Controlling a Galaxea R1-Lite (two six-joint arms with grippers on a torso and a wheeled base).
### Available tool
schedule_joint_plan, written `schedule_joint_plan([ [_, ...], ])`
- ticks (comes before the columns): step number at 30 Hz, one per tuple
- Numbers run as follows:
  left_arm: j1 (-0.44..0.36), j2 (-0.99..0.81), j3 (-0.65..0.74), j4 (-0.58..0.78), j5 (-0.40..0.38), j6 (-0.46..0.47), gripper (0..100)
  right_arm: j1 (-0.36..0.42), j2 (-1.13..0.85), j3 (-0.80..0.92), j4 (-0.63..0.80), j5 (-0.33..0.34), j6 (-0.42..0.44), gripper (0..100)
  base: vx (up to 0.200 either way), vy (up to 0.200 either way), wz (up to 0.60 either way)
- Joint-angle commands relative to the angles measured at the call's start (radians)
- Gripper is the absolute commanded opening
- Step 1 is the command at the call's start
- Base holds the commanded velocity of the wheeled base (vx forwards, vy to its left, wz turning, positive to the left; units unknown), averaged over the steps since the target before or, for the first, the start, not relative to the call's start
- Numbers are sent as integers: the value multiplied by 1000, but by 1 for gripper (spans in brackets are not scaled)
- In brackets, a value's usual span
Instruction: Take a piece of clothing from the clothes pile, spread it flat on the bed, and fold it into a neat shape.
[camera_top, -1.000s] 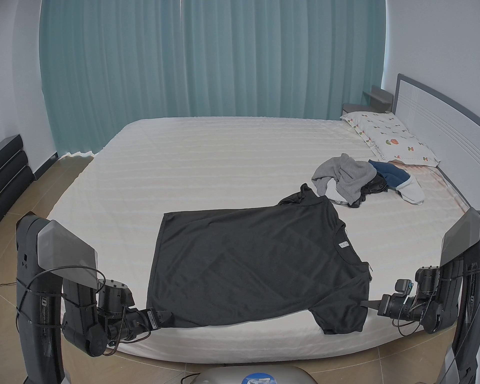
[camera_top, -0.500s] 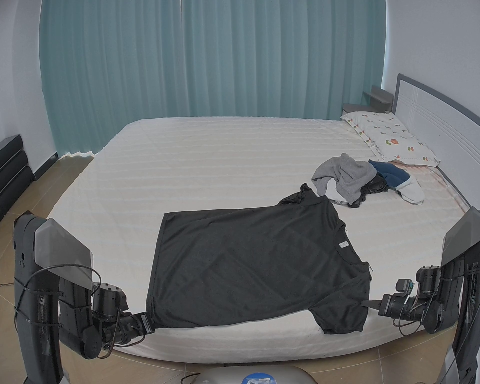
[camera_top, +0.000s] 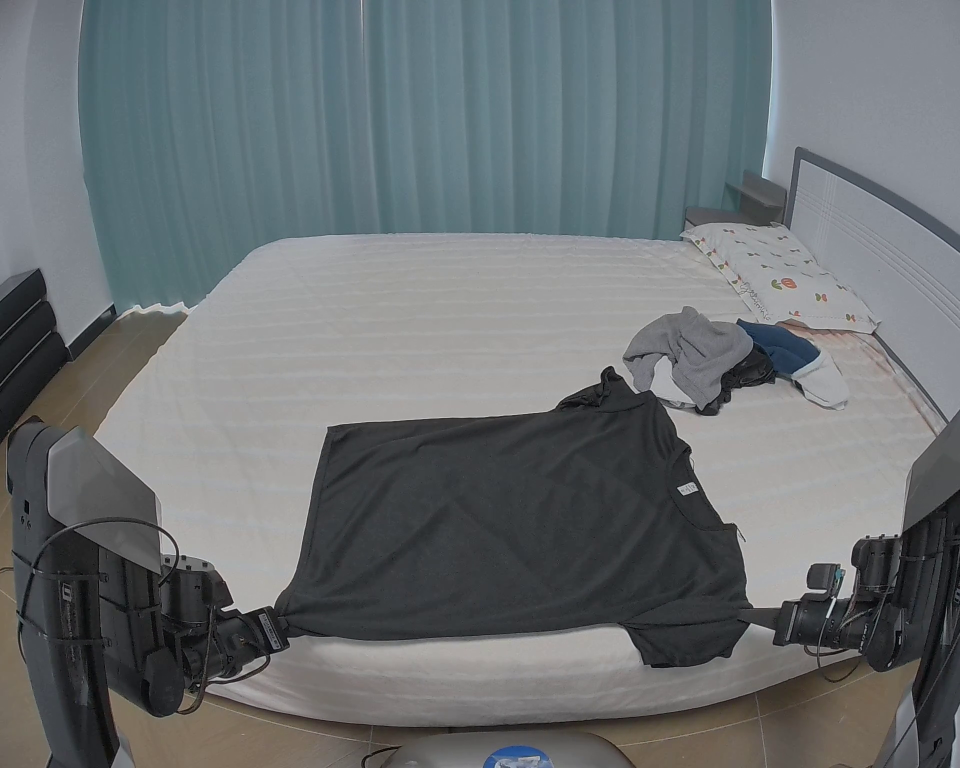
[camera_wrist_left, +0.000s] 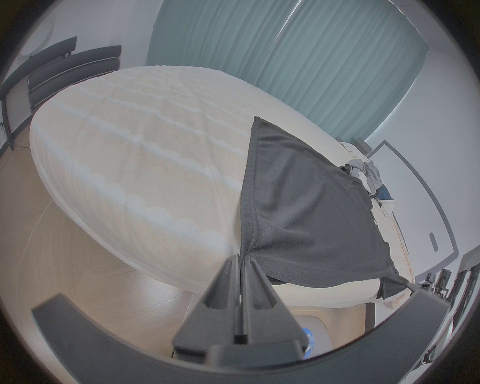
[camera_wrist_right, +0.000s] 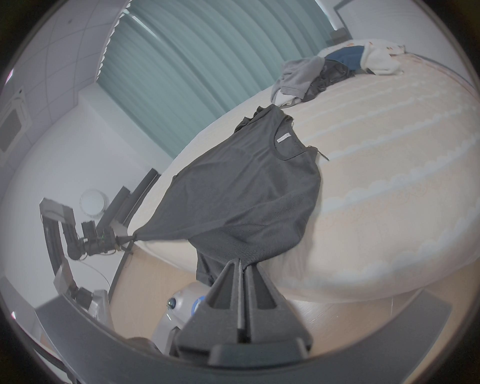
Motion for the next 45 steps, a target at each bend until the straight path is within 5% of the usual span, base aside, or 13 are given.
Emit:
schedule_joint_plan([
  [1, 10, -19, 14, -4, 0, 11, 0, -16, -4, 43, -13, 33, -32, 0, 0, 0, 0],
  [13, 68, -42, 68, -6, 1, 130, 0, -36, 2, 66, -9, 39, -118, 0, 0, 0, 0],
  [30, 76, -42, 106, 22, 0, 201, 0, -58, -121, 66, 291, 88, -277, 0, 0, 0, 0],
  [40, 74, -174, 108, 297, -12, 302, 0, -65, -231, 66, 479, 87, -359, 0, 0, 0, 0],
  [45, 72, -232, 106, 404, -26, 322, 0, -82, -239, 66, 571, 85, -474, 0, 0, 0, 0],
])
